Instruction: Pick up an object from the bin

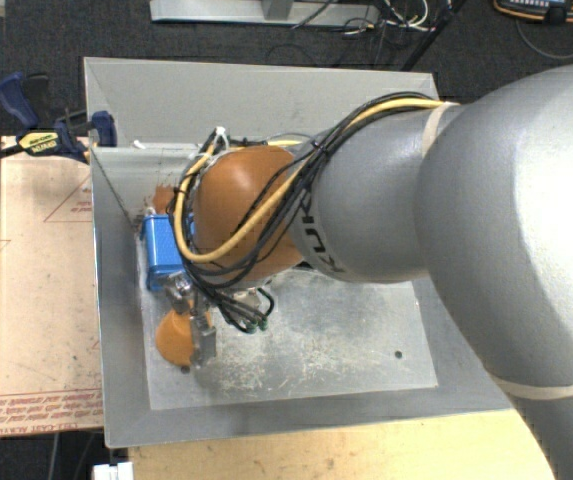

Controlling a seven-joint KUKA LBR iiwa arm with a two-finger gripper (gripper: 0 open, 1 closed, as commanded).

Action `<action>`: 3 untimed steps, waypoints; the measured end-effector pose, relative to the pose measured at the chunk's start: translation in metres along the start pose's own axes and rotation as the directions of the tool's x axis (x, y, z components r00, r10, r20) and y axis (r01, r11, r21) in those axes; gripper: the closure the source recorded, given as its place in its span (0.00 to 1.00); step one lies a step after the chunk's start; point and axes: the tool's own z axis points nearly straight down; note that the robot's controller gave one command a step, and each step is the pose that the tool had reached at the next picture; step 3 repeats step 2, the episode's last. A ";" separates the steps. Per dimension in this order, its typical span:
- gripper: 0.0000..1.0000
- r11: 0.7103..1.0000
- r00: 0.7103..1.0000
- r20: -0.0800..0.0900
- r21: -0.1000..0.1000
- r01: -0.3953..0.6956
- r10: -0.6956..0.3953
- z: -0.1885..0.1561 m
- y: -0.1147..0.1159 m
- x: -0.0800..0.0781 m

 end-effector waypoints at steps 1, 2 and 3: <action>1.00 1.000 1.000 0.000 0.000 0.000 0.000 0.000 0.000 0.000; 1.00 0.992 0.992 0.007 -0.002 -0.127 0.127 -0.140 0.006 -0.024; 1.00 0.992 0.992 0.007 -0.002 -0.127 0.127 -0.140 0.006 -0.024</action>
Offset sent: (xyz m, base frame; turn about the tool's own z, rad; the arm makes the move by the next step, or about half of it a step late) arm 0.0119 0.0089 0.1395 0.1286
